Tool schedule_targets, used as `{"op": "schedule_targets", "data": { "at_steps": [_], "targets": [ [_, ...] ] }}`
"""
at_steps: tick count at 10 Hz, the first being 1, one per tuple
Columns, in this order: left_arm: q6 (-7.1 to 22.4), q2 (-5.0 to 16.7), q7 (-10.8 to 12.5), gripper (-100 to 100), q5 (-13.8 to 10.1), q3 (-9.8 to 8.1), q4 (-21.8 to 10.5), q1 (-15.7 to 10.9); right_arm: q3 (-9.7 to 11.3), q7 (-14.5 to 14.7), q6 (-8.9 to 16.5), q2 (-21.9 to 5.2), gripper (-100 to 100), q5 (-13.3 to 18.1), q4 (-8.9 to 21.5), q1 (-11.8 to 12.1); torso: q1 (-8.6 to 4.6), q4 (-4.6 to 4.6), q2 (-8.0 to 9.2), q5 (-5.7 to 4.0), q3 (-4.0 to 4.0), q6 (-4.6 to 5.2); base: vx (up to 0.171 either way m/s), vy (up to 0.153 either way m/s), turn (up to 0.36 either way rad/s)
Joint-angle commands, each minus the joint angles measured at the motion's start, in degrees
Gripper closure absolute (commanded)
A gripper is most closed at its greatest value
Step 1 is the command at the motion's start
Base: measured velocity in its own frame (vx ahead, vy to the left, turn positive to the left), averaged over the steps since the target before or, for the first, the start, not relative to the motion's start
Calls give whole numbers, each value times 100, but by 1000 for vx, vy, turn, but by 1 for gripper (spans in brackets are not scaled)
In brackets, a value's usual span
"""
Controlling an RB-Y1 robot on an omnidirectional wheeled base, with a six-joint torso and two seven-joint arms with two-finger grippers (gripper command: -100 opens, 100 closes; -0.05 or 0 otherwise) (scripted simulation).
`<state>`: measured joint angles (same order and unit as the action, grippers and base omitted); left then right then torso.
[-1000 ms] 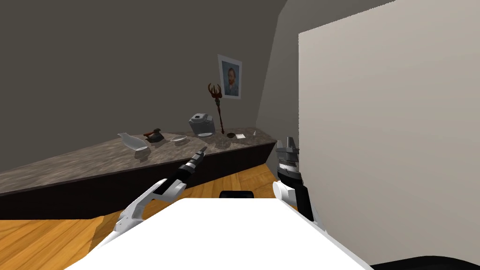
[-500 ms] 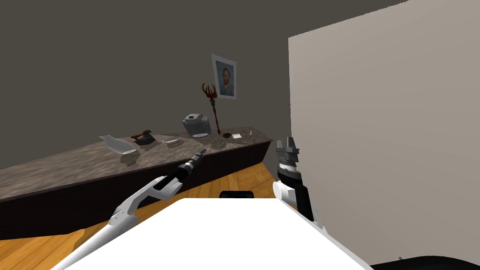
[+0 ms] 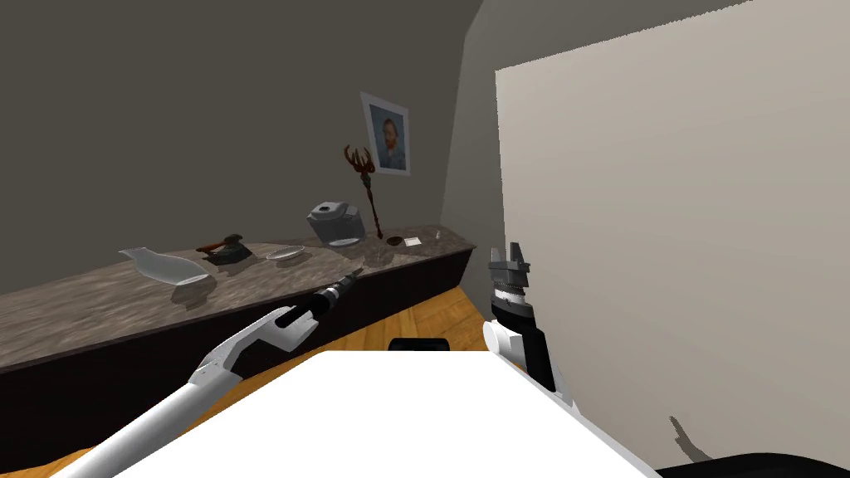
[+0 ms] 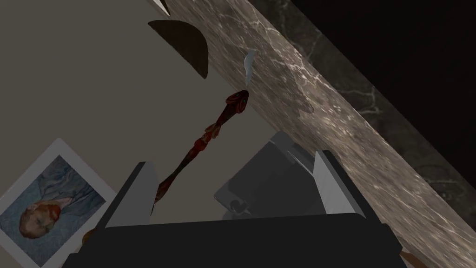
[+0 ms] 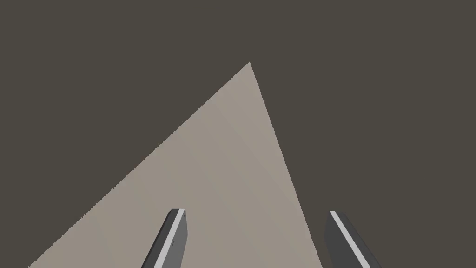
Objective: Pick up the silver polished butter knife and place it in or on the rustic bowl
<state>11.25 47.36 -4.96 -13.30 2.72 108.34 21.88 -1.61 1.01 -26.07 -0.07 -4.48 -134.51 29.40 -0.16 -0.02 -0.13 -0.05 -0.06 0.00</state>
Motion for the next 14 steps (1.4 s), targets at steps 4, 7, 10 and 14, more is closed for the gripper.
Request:
{"op": "schedule_targets", "data": {
  "at_steps": [4,7,10,14],
  "targets": [
    [604,545,-97,-100,-96,205,-303,-220,0,0,0,0,0,0,0,0,6,-3,-13,1,-8,2,60,-41,-119],
    [1008,957,-176,-100,-158,384,-530,-360,0,0,0,0,0,0,0,1,9,-5,-24,2,-14,1,91,-31,-123],
    [1544,1489,-294,-100,-231,684,-849,-553,-1,0,0,-1,0,0,0,1,14,-8,-39,3,-22,1,143,-17,-177],
    [1983,1951,-403,-100,-286,1007,-1126,-705,-1,0,0,-1,0,0,0,1,20,-6,-27,4,-16,-1,119,5,-134]
  ]
}}
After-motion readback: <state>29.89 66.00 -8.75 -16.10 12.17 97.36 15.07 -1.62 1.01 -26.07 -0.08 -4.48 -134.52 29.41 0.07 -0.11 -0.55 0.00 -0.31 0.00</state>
